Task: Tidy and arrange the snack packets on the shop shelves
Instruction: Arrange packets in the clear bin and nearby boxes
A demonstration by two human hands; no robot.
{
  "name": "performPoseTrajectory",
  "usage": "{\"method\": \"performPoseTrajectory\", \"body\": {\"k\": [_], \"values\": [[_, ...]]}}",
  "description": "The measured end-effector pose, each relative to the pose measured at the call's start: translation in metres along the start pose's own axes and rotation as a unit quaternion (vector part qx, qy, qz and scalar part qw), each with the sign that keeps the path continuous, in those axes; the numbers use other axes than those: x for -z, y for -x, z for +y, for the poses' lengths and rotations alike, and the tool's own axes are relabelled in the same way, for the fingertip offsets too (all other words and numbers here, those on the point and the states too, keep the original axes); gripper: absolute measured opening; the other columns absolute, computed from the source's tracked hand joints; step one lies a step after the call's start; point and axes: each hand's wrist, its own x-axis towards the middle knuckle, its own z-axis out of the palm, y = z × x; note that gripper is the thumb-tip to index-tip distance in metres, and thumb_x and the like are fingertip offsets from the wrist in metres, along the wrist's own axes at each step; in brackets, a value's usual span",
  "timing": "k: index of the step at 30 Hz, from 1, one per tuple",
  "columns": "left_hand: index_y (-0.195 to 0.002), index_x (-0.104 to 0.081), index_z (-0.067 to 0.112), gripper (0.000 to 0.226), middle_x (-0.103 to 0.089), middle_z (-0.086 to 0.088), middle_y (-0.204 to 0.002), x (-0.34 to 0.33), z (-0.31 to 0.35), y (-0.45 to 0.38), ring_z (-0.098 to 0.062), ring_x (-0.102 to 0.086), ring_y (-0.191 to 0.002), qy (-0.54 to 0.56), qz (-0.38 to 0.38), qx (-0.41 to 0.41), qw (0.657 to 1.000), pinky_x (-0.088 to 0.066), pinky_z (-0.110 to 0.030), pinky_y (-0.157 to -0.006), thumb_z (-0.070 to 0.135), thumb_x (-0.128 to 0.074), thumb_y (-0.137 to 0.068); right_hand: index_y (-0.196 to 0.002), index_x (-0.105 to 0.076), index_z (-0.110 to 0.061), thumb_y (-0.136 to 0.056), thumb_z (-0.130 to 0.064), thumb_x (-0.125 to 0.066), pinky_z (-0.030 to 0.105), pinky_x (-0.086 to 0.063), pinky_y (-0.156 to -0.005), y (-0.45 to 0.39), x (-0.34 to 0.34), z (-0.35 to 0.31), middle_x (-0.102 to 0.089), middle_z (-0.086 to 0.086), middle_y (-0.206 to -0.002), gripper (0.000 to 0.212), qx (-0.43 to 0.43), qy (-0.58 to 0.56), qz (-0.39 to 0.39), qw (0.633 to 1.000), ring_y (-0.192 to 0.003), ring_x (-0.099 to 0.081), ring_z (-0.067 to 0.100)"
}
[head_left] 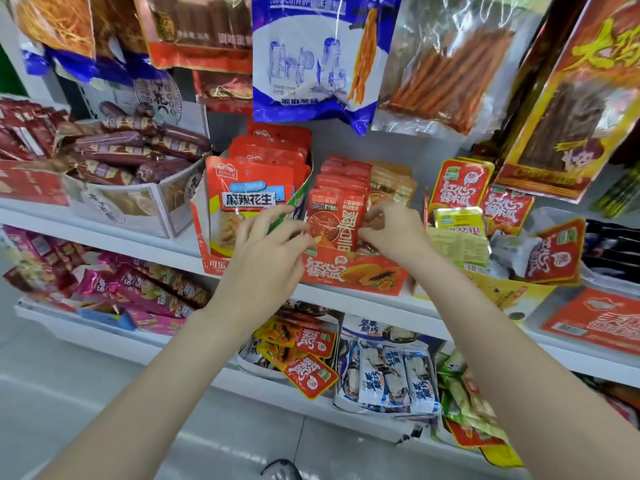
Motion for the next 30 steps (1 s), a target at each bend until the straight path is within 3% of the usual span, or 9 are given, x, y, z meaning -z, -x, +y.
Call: {"method": "performPoseTrajectory", "body": {"k": [4,6,9,11,14,17,19,23,30], "values": [[-0.093,-0.067,0.007,0.023,-0.064,-0.005,-0.107,-0.005,-0.004,0.03,-0.024,-0.045,-0.105,0.05,0.07,0.017,0.996,-0.041,-0.041,-0.086,0.007,-0.046,-0.084,-0.106,-0.058,-0.01,-0.088,-0.009,-0.056,0.016,-0.046,-0.072,0.055,0.006,0.006,-0.061,-0.003,-0.088,0.018,0.143,-0.099,0.111,0.978,-0.081,-0.059,0.01],[-0.089,-0.067,0.009,0.023,-0.065,-0.003,-0.102,-0.024,-0.013,0.06,-0.024,-0.047,-0.099,0.053,0.037,0.024,0.998,-0.041,-0.038,-0.085,0.008,-0.045,-0.083,-0.11,-0.056,-0.013,-0.089,-0.012,-0.057,0.011,-0.045,-0.073,0.095,-0.009,0.018,-0.061,-0.008,-0.091,0.021,0.194,-0.116,0.07,0.972,-0.08,-0.056,0.003],[-0.088,-0.069,0.01,0.034,-0.066,-0.008,-0.099,-0.066,-0.029,0.104,-0.032,-0.057,-0.091,0.041,-0.117,0.061,0.99,-0.052,-0.043,-0.078,0.016,-0.037,-0.077,-0.122,-0.049,-0.02,-0.088,-0.03,-0.058,0.018,-0.043,-0.088,0.122,-0.062,0.047,-0.057,-0.008,-0.112,0.037,0.145,-0.068,-0.141,0.977,-0.101,-0.053,0.004],[-0.105,-0.066,0.009,0.039,-0.061,-0.014,-0.115,-0.09,-0.035,0.117,-0.039,-0.056,-0.102,0.035,-0.263,0.093,0.96,-0.05,-0.048,-0.085,0.017,-0.039,-0.078,-0.135,-0.038,-0.018,-0.086,-0.039,-0.059,0.019,-0.031,-0.098,0.117,-0.108,0.068,-0.045,0.0,-0.134,0.057,0.101,-0.008,-0.273,0.957,-0.122,-0.041,0.012],[-0.136,-0.042,0.018,0.05,-0.038,-0.007,-0.143,-0.111,-0.041,0.121,-0.029,-0.032,-0.133,0.021,-0.435,0.124,0.892,-0.032,-0.041,-0.107,0.023,-0.052,-0.087,-0.145,-0.02,-0.014,-0.077,-0.05,-0.067,0.032,-0.018,-0.113,0.1,-0.171,0.085,-0.024,0.01,-0.15,0.09,0.065,0.047,-0.33,0.941,-0.138,-0.022,0.025],[-0.144,-0.025,0.022,0.066,-0.025,-0.001,-0.15,-0.121,-0.043,0.12,-0.024,-0.02,-0.139,0.003,-0.503,0.124,0.855,-0.031,-0.042,-0.106,0.03,-0.056,-0.086,-0.148,0.004,-0.016,-0.073,-0.057,-0.066,0.048,0.004,-0.115,0.089,-0.212,0.089,0.003,0.016,-0.156,0.111,0.051,0.152,-0.379,0.911,-0.144,0.005,0.03],[-0.146,-0.018,0.022,0.072,-0.019,0.0,-0.153,-0.122,-0.043,0.124,-0.023,-0.018,-0.14,0.0,-0.539,0.123,0.833,-0.03,-0.041,-0.105,0.028,-0.057,-0.086,-0.148,0.004,-0.013,-0.082,-0.042,-0.061,0.051,0.003,-0.114,0.09,-0.222,0.083,0.001,0.019,-0.155,0.097,0.05,0.194,-0.366,0.909,-0.144,0.001,0.032],[-0.144,-0.022,0.018,0.066,-0.029,-0.003,-0.148,-0.125,-0.054,0.131,-0.024,-0.025,-0.136,0.018,-0.541,0.15,0.827,-0.032,-0.041,-0.105,0.023,-0.054,-0.087,-0.144,-0.023,-0.013,-0.089,-0.017,-0.051,0.051,-0.011,-0.113,0.097,-0.224,0.081,-0.041,0.013,-0.141,0.062,0.095,0.239,-0.254,0.932,-0.13,-0.039,0.029],[-0.137,-0.041,0.022,0.044,-0.054,-0.007,-0.129,-0.126,-0.055,0.125,-0.027,-0.045,-0.121,0.033,-0.508,0.164,0.845,-0.041,-0.037,-0.097,0.023,-0.048,-0.093,-0.129,-0.053,-0.027,-0.092,-0.017,-0.051,0.031,-0.019,-0.105,0.096,-0.205,0.093,-0.065,0.005,-0.119,0.038,0.114,0.154,-0.204,0.96,-0.113,-0.053,0.026]]}}
